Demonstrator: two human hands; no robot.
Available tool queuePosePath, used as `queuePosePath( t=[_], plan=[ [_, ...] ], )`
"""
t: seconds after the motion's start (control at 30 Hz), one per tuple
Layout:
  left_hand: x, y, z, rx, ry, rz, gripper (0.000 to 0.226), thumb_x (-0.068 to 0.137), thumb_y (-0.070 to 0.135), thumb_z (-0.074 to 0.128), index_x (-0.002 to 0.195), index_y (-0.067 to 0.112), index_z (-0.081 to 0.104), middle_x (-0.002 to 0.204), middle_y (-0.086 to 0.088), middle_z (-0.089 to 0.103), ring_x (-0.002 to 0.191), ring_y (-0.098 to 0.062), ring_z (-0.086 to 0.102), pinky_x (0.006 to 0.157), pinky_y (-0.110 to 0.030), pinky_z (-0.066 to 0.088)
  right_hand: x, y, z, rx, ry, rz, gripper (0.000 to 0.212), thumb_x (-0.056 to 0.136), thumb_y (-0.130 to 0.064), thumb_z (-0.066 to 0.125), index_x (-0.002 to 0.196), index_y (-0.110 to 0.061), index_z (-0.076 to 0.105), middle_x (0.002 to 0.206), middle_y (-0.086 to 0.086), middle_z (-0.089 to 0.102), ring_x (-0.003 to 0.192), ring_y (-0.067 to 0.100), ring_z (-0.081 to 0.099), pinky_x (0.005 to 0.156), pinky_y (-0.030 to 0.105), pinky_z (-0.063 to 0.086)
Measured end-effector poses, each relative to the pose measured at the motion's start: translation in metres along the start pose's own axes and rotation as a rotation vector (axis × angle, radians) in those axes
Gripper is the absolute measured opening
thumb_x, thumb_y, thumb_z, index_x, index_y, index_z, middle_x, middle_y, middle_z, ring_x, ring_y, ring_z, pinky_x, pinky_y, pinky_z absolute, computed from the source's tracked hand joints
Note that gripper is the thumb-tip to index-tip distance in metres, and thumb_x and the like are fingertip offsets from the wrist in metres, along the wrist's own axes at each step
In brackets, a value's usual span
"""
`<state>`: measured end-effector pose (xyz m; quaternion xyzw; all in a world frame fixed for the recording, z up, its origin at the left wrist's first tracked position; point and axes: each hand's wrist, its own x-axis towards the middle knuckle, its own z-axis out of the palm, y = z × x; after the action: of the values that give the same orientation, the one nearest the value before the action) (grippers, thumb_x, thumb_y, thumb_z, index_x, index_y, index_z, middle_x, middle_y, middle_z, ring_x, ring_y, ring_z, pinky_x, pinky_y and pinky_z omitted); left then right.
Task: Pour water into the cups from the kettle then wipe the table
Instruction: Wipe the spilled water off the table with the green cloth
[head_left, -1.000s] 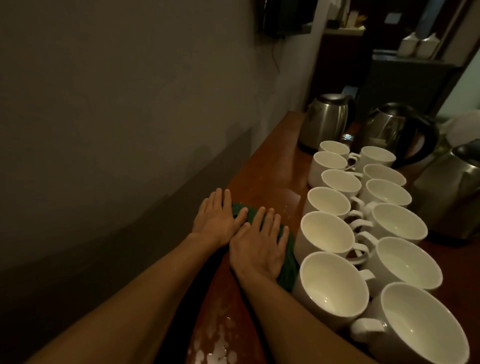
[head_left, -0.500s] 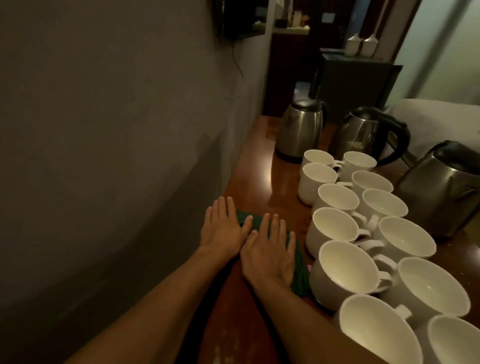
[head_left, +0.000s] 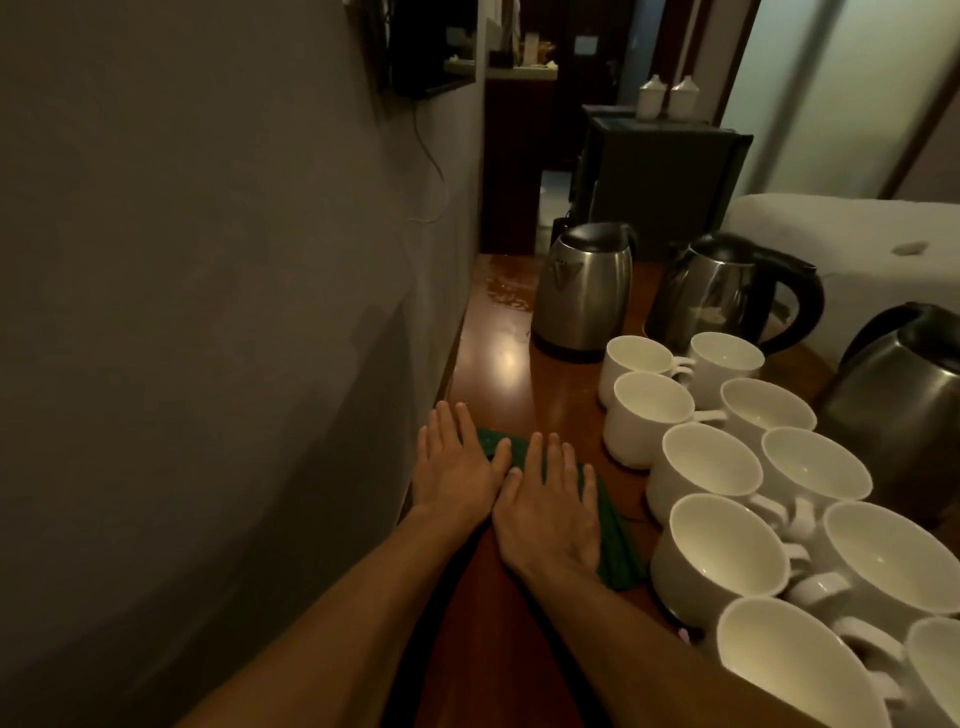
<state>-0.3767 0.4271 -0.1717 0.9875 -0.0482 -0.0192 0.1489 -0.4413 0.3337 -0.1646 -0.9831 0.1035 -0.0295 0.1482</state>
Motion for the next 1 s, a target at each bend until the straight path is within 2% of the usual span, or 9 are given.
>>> queuePosePath(
  t=[0.47,0.87,1.0],
  plan=[
    [0.143,-0.008,0.001,-0.086,0.021,0.013,0.08,0.104,0.056,0.021,0.159,0.004,-0.006,0.167,-0.019,-0.004,0.155,-0.029,-0.004,0.126,-0.041,-0.001,0.135,-0.019,0.011,0.001,0.006,-0.018,0.06,0.105,-0.037,0.011,0.159,-0.012,-0.001,0.168,0.008,0.0,0.154,0.022,-0.003,0.125,0.043,0.001],
    [0.255,-0.026,-0.007,-0.158,-0.082,0.055,0.081,0.107,0.048,0.03,0.157,0.002,-0.013,0.167,-0.019,-0.008,0.155,-0.029,-0.003,0.126,-0.041,0.003,0.238,-0.041,0.028,-0.017,0.02,-0.122,0.06,0.105,-0.033,0.013,0.159,-0.008,0.001,0.168,0.009,0.001,0.154,0.021,-0.002,0.125,0.042,0.003],
    [0.287,-0.032,-0.005,-0.185,-0.041,0.04,0.079,0.106,0.046,0.035,0.158,0.001,-0.003,0.167,-0.02,0.0,0.154,-0.035,0.006,0.125,-0.045,0.01,0.268,-0.049,0.033,-0.027,0.051,-0.14,0.062,0.102,-0.032,0.006,0.159,-0.007,0.005,0.167,0.011,0.007,0.154,0.024,0.003,0.125,0.043,0.005]
  ],
)
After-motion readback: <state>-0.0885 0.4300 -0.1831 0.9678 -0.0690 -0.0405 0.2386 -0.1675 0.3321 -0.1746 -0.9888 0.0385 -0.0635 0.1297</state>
